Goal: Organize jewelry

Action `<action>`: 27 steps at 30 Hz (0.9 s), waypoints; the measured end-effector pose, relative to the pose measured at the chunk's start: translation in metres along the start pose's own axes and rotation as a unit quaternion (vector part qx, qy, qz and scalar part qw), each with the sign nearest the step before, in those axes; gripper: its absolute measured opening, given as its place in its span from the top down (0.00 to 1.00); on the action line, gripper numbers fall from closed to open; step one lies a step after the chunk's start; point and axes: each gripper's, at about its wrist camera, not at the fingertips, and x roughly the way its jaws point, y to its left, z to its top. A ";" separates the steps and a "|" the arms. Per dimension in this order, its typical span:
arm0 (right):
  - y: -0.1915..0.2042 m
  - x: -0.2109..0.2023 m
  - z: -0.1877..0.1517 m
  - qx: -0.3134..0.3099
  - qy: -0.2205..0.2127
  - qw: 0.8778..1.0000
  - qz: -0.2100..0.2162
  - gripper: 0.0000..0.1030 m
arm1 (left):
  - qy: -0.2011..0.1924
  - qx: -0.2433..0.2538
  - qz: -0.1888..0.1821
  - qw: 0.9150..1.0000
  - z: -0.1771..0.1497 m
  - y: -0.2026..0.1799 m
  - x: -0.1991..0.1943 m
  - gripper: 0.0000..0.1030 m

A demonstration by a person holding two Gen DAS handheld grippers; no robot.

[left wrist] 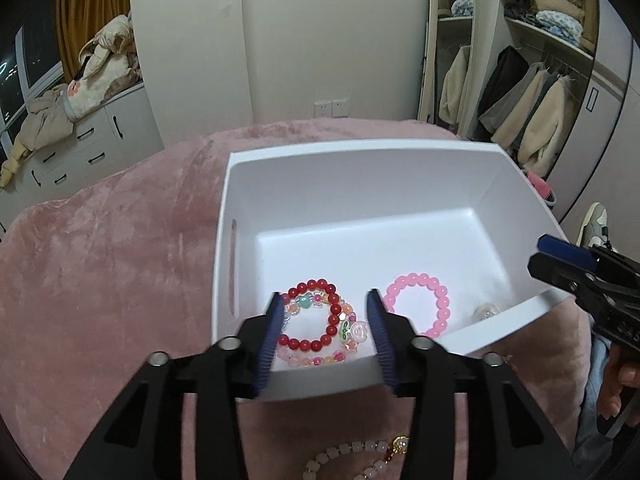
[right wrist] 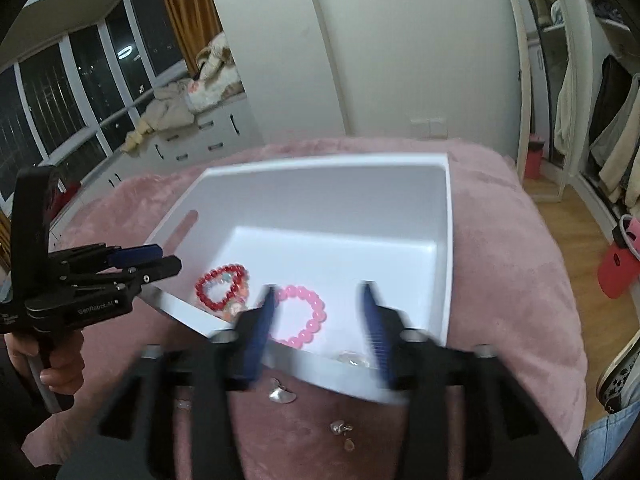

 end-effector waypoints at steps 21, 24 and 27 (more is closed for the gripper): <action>0.022 -0.035 -0.063 -0.059 0.011 0.998 -0.036 0.05 | -0.009 -0.001 -0.036 0.999 -0.086 0.023 -0.054 0.19; 0.024 -0.028 -0.073 -0.063 0.028 0.997 -0.031 0.06 | 0.011 -0.003 -0.038 0.999 -0.103 0.025 -0.043 0.19; 0.021 -0.023 -0.080 -0.066 0.043 0.997 -0.029 0.07 | 0.031 -0.007 -0.043 0.999 -0.115 0.025 -0.030 0.19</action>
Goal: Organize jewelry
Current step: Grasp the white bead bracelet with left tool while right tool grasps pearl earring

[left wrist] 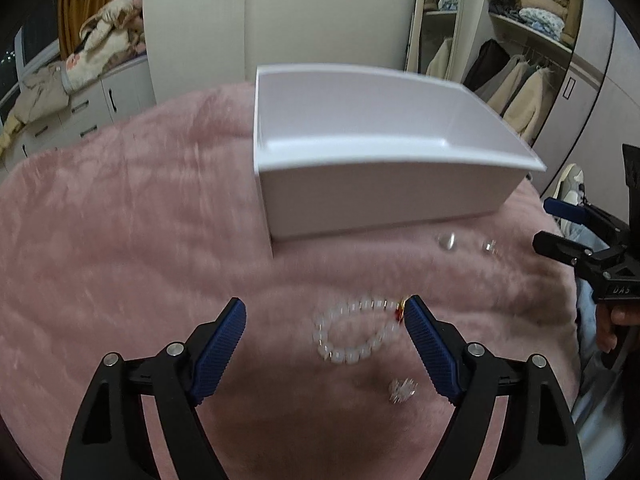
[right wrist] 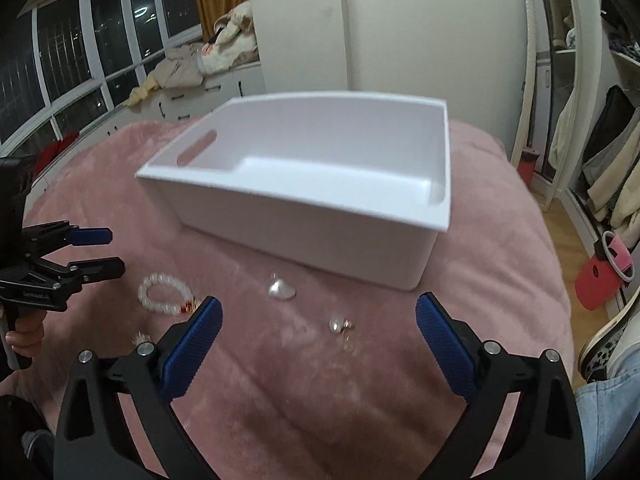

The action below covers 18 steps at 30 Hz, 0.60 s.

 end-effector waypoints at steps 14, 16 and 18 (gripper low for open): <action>-0.003 0.053 -0.022 0.010 0.076 0.997 0.011 0.35 | 0.056 -0.014 0.005 0.998 -0.018 0.002 0.050 0.54; -0.006 0.059 -0.024 0.018 0.073 0.997 0.012 0.38 | 0.060 -0.019 0.010 0.998 -0.016 0.005 0.054 0.68; -0.010 0.061 -0.024 0.031 0.074 0.997 0.020 0.43 | 0.063 -0.029 0.008 0.998 -0.016 0.008 0.055 0.80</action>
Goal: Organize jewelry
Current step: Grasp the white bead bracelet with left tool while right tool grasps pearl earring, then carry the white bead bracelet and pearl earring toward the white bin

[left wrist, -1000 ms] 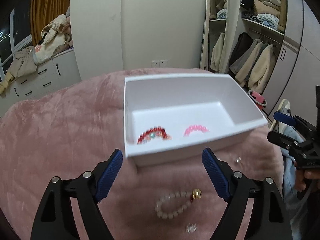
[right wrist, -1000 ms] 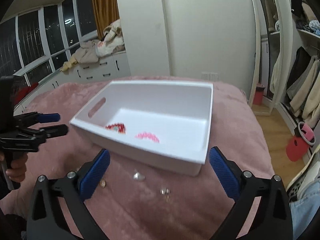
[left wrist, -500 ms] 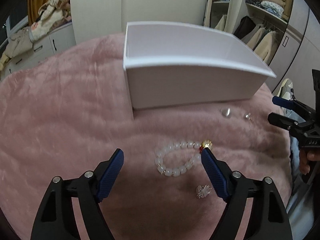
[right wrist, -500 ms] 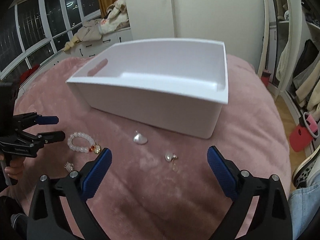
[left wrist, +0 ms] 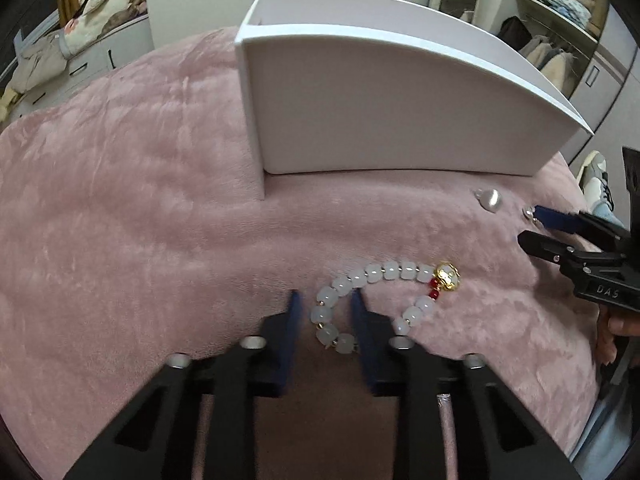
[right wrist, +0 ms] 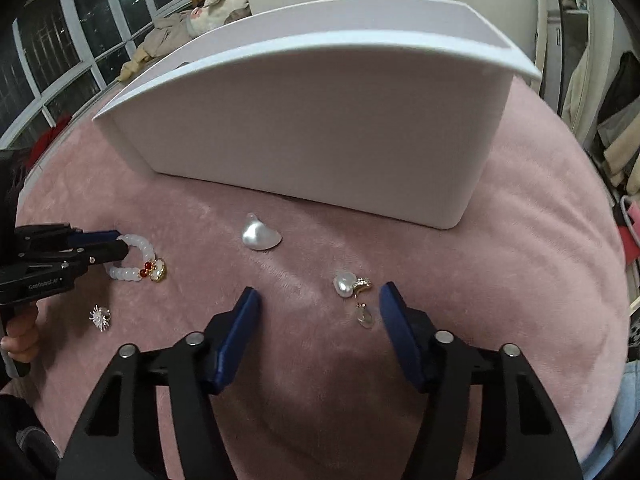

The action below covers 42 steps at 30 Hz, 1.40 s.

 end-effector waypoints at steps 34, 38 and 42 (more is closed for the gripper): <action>0.007 -0.107 0.036 0.006 -0.145 0.988 0.049 0.83 | -0.110 0.036 -0.052 0.992 0.041 -0.035 -0.111 0.85; 0.009 -0.116 0.045 0.002 -0.157 0.987 0.044 0.83 | -0.131 0.049 -0.058 0.989 0.053 -0.043 -0.127 0.85; 0.007 -0.119 0.055 -0.002 -0.165 0.986 0.034 0.83 | -0.148 0.062 -0.059 0.985 0.067 -0.052 -0.138 0.85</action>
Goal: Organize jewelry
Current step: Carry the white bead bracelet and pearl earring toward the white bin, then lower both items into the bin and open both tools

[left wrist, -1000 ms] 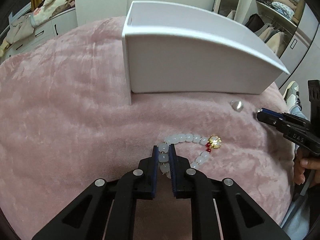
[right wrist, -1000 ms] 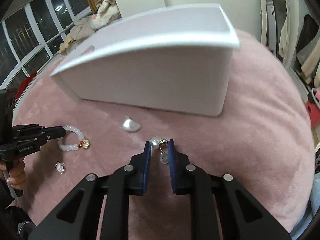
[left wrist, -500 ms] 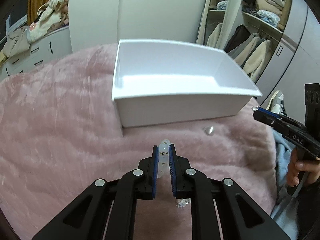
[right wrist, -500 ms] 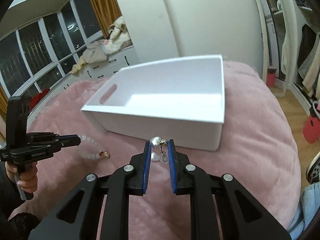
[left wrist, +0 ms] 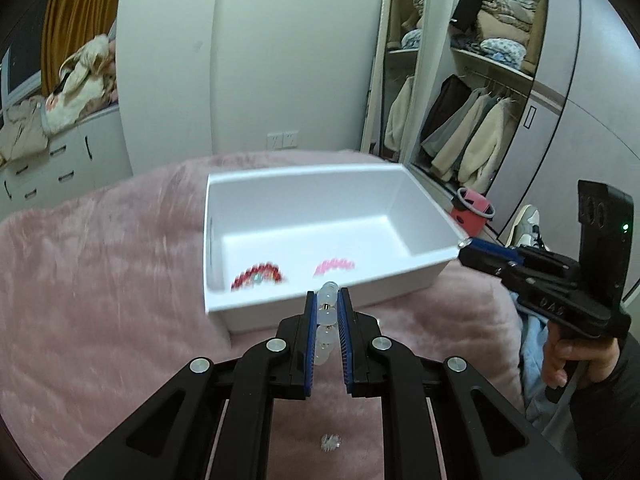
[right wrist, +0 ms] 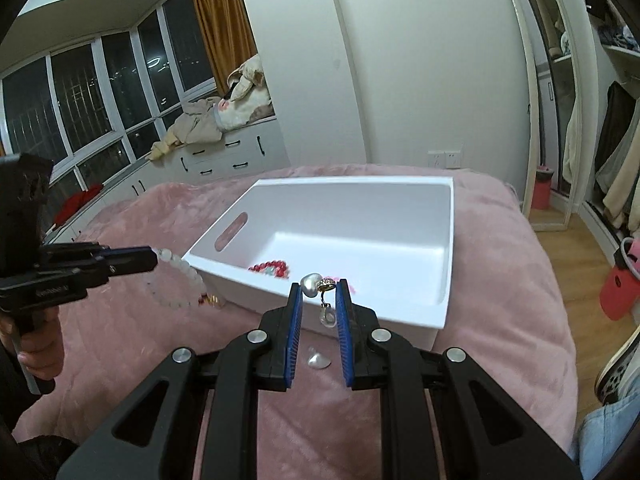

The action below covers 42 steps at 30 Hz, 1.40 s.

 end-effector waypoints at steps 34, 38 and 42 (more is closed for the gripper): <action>-0.028 0.095 0.022 -0.011 0.055 0.998 -0.018 0.83 | 0.061 0.015 0.074 0.995 0.054 0.018 0.116 0.85; -0.027 0.096 0.023 -0.009 0.056 0.998 -0.013 0.83 | 0.076 0.013 0.080 0.994 0.047 0.021 0.128 0.85; -0.026 0.099 0.022 -0.007 0.062 0.998 -0.020 0.83 | 0.086 0.003 0.081 0.993 0.043 0.027 0.133 0.85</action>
